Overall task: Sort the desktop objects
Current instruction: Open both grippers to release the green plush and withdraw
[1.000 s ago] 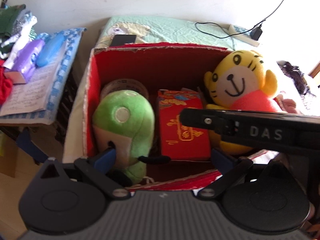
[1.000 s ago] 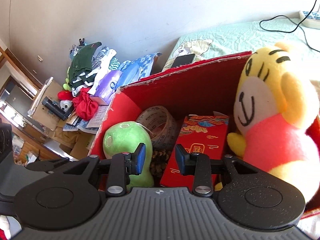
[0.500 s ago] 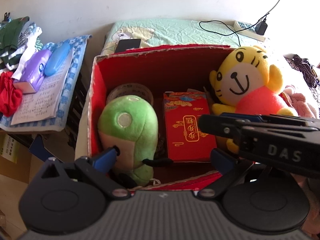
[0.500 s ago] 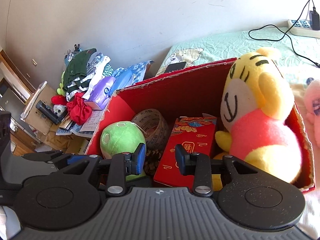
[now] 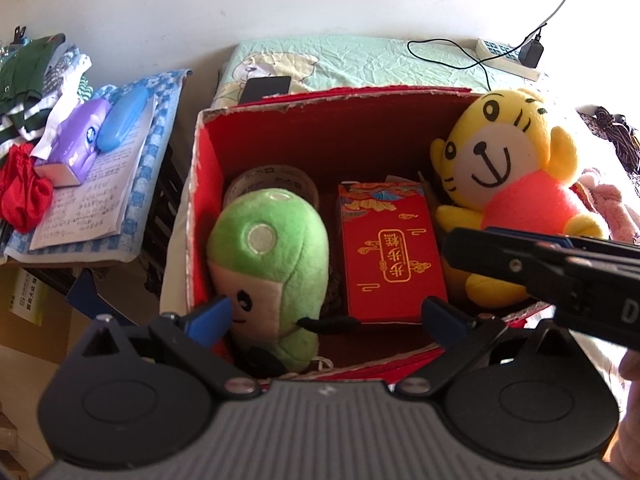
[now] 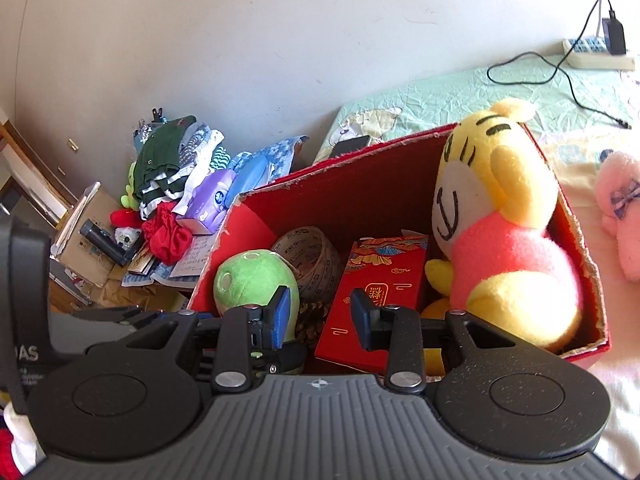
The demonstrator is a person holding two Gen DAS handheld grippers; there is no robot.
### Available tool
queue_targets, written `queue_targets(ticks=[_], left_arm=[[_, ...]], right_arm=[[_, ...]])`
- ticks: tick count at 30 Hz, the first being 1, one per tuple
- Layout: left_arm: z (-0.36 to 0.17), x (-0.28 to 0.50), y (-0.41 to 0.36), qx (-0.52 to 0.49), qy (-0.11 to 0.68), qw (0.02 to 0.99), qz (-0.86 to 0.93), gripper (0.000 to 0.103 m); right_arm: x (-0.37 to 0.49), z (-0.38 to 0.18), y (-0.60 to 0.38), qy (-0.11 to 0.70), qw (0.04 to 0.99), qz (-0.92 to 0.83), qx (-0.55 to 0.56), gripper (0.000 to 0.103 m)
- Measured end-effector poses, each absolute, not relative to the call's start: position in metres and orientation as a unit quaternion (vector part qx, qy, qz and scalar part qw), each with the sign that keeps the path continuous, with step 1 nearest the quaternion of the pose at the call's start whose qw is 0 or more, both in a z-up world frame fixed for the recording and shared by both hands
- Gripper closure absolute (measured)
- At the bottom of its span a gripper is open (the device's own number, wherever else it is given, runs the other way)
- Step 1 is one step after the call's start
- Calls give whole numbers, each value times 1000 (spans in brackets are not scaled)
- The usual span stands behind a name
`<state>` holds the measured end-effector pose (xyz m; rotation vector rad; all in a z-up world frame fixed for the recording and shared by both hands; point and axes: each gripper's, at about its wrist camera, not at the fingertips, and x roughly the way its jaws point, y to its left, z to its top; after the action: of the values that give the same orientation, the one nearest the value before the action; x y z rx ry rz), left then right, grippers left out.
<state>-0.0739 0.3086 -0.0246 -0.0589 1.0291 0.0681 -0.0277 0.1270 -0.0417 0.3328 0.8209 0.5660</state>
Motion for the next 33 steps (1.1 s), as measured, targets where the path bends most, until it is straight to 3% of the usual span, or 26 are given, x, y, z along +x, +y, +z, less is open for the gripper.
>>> queue_targets(ticks=[19, 33], left_arm=[[-2, -102, 287, -28, 471, 874, 115, 2], [-7, -121, 212, -50, 485, 860, 152, 2]], right_arm=[[-38, -31, 104, 384, 847, 334, 154, 66], [-49, -34, 40, 405, 820, 381, 133, 66]])
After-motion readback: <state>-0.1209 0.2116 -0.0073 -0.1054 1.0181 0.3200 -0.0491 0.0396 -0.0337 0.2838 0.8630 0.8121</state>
